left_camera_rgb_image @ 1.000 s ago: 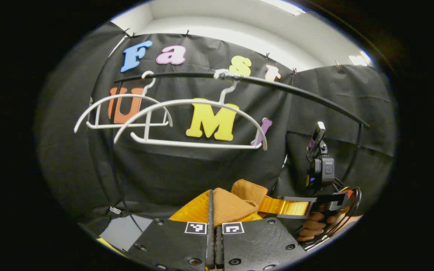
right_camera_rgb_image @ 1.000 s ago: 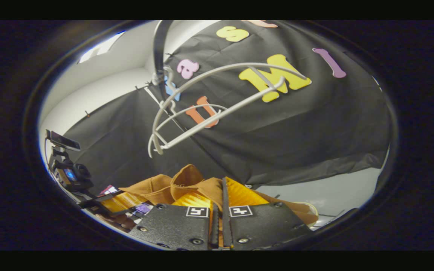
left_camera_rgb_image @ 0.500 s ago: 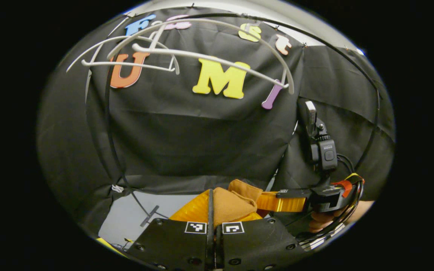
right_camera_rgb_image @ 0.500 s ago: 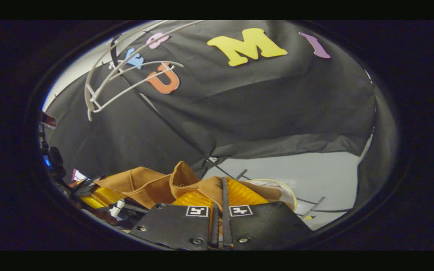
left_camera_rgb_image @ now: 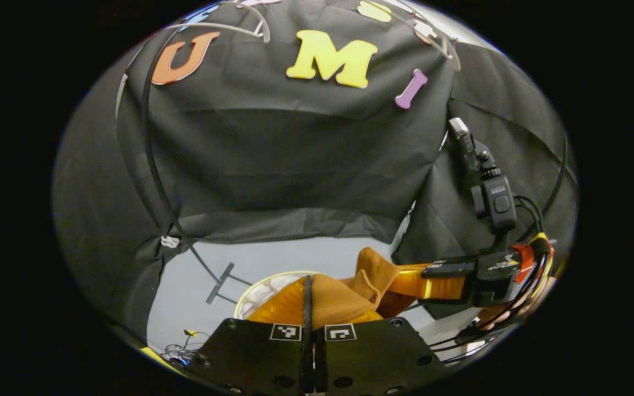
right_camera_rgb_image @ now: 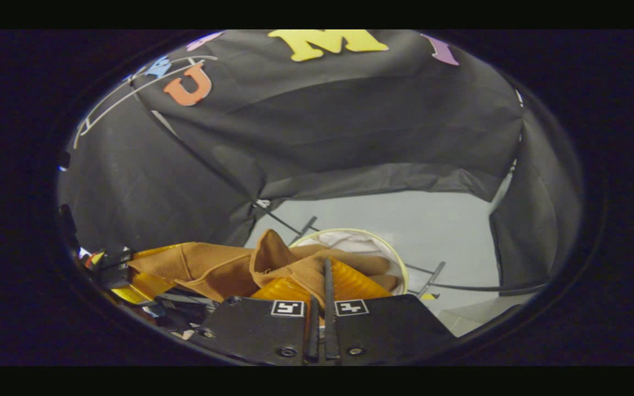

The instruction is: Grasp the clothes on the hanger with both hands and then place them into the laundry hamper below.

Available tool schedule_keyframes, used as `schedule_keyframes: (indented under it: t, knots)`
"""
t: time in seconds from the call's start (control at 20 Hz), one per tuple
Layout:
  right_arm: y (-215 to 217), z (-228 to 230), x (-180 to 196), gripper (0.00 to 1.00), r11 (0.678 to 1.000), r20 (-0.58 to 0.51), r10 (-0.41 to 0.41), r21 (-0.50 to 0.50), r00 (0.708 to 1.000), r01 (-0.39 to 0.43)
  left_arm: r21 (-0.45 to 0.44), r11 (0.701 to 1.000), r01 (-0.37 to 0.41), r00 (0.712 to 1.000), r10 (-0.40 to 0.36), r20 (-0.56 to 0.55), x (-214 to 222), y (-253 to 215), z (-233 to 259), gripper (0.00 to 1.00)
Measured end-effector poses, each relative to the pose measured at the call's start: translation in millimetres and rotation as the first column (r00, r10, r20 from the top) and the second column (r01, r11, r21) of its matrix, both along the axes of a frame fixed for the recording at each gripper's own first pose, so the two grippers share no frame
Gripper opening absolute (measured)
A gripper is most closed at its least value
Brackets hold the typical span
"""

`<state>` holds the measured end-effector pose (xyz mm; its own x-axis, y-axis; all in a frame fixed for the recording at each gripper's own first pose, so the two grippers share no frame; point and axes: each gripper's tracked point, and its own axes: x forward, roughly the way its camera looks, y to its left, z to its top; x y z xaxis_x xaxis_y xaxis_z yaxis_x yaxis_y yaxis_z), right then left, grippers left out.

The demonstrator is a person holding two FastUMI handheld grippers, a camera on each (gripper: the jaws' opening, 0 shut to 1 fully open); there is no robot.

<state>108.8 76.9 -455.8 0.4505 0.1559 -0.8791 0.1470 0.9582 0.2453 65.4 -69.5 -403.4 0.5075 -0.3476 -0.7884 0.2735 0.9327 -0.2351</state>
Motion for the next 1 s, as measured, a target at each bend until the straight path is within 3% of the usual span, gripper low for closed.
schedule_keyframes:
  t: [0.1, 0.25, 0.3, 0.4, 0.5, 0.55, 0.6, 0.65, 0.7, 0.75, 0.8, 0.95, 1.0]
  knots:
    - [-1.9, -30.2, -10.5, 0.05, 0.998, -0.054, -0.005, -0.070, 0.999, 0.001, 0.052, 0.999, 0.001, 0.999, 0.002, -0.051, -1.6, 6.1, -21.8, 0.01]
    - [1.9, -48.3, -32.3, 0.08, 0.975, -0.147, 0.060, -0.205, 0.987, -0.089, 0.119, 0.993, 0.009, 0.989, 0.008, -0.148, -12.2, 13.6, -57.0, 0.02]
    - [-4.0, -46.5, -32.5, 0.08, 0.969, -0.157, 0.057, -0.231, 0.986, -0.093, 0.131, 0.991, 0.013, 0.984, 0.011, -0.178, -19.4, 16.7, -63.5, 0.10]
    - [-9.4, -43.9, -32.4, 0.09, 0.964, -0.164, 0.038, -0.253, 0.986, -0.080, 0.147, 0.989, 0.021, 0.974, 0.012, -0.226, -24.8, 19.8, -69.1, 0.04]
    - [-17.6, -45.3, -40.9, 0.22, 0.962, -0.170, 0.017, -0.267, 0.985, -0.063, 0.152, 0.988, 0.028, 0.972, 0.009, -0.236, -22.6, 18.6, -72.2, 0.06]
    - [-20.2, -42.0, -42.0, 0.22, 0.961, -0.162, 0.001, -0.273, 0.987, -0.045, 0.150, 0.988, 0.027, 0.972, 0.009, -0.234, -21.0, 17.3, -71.6, 0.07]
    - [-24.0, -37.5, -45.5, 0.22, 0.962, -0.151, -0.021, -0.272, 0.988, -0.022, 0.150, 0.988, 0.025, 0.972, 0.011, -0.233, -20.5, 17.1, -71.8, 0.24]
    - [-27.8, -33.6, -46.5, 0.22, 0.965, -0.145, -0.045, -0.264, 0.988, 0.005, 0.145, 0.989, 0.021, 0.971, 0.014, -0.237, -21.7, 15.1, -69.8, 0.26]
    - [-33.4, -30.1, -51.3, 0.24, 0.967, -0.143, -0.067, -0.252, 0.988, 0.029, 0.145, 0.989, 0.014, 0.971, 0.021, -0.239, -24.8, 14.1, -65.4, 0.15]
    - [-37.1, -27.0, -54.7, 0.26, 0.969, -0.143, -0.085, -0.244, 0.986, 0.048, 0.149, 0.989, 0.004, 0.969, 0.033, -0.246, -26.9, 14.0, -64.6, 0.39]
    - [-43.0, -26.7, -59.6, 0.36, 0.968, -0.143, -0.099, -0.242, 0.985, 0.063, 0.146, 0.989, -0.005, 0.967, 0.042, -0.251, -30.0, 11.4, -63.7, 0.35]
    - [-55.6, -17.4, -75.5, 0.46, 0.965, -0.148, -0.129, -0.246, 0.981, 0.090, 0.155, 0.987, -0.029, 0.964, 0.069, -0.257, -43.2, 6.6, -52.9, 0.51]
    - [-57.4, -15.5, -80.2, 0.50, 0.965, -0.147, -0.137, -0.243, 0.980, 0.098, 0.162, 0.986, -0.038, 0.964, 0.079, -0.254, -48.0, 5.0, -50.7, 0.64]
